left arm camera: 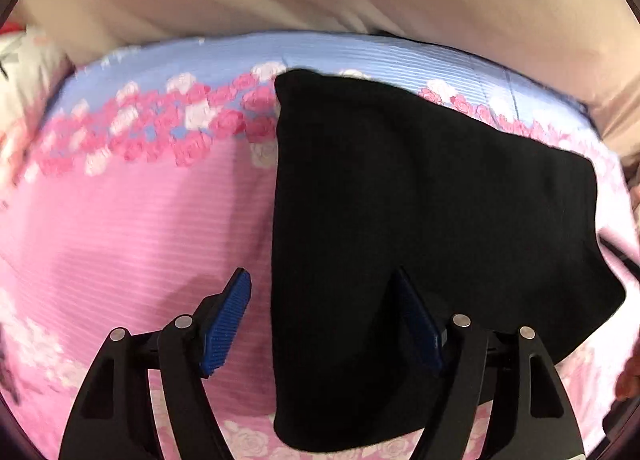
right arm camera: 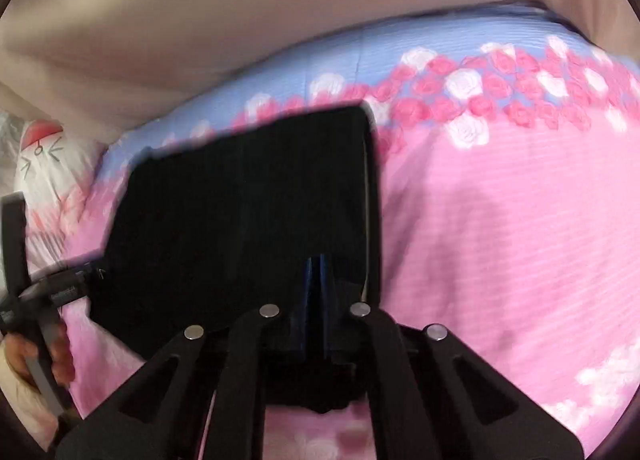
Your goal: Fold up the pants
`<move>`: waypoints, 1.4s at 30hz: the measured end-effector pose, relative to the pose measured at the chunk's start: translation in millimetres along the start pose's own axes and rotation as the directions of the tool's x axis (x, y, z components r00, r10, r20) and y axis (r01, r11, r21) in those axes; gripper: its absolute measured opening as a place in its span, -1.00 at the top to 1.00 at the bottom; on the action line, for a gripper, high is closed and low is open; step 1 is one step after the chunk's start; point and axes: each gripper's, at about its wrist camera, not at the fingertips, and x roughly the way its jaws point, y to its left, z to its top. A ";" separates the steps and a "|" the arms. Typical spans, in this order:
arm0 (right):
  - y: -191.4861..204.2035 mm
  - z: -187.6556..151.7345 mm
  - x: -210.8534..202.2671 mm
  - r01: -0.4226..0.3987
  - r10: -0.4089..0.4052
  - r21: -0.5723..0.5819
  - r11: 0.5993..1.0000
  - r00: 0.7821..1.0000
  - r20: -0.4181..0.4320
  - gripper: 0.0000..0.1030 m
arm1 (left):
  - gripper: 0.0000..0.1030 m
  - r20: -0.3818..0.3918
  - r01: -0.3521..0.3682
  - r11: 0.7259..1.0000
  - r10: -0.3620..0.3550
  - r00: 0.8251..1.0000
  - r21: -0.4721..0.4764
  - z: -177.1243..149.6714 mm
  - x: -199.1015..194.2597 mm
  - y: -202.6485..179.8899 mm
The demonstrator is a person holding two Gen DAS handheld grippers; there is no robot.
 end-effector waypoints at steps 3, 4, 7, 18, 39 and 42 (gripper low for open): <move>7.1 7.4 -44.6 0.006 -0.014 0.082 0.997 0.996 0.090 0.82 | -0.33 0.014 -0.062 0.997 0.062 0.998 0.039 3.2 -24.5 -13.1; 12.9 6.3 -59.9 0.003 -0.013 0.082 0.997 0.994 0.112 0.82 | -0.33 0.032 -0.078 0.996 0.077 0.997 0.052 4.5 -37.1 -14.7; 27.8 -1.9 -91.8 0.031 -0.040 0.067 0.997 0.990 0.137 0.80 | -0.33 0.070 -0.112 0.992 0.108 0.992 0.063 12.4 -71.3 -20.9; 90.5 -35.0 -149.4 0.141 -0.122 -0.082 0.987 0.971 0.206 -0.16 | -0.56 0.177 -0.222 0.973 0.209 0.962 0.058 18.0 -147.6 -32.7; 147.2 -56.4 -183.1 0.247 -0.183 -0.181 0.952 0.933 0.309 -0.84 | -0.68 0.214 -0.130 0.989 0.111 0.970 0.076 -19.6 -191.0 -49.6; 147.9 -57.5 -179.4 0.257 -0.195 -0.181 0.949 0.933 0.304 -0.87 | -0.68 0.209 -0.132 0.989 0.114 0.971 0.073 -23.3 -189.1 -47.0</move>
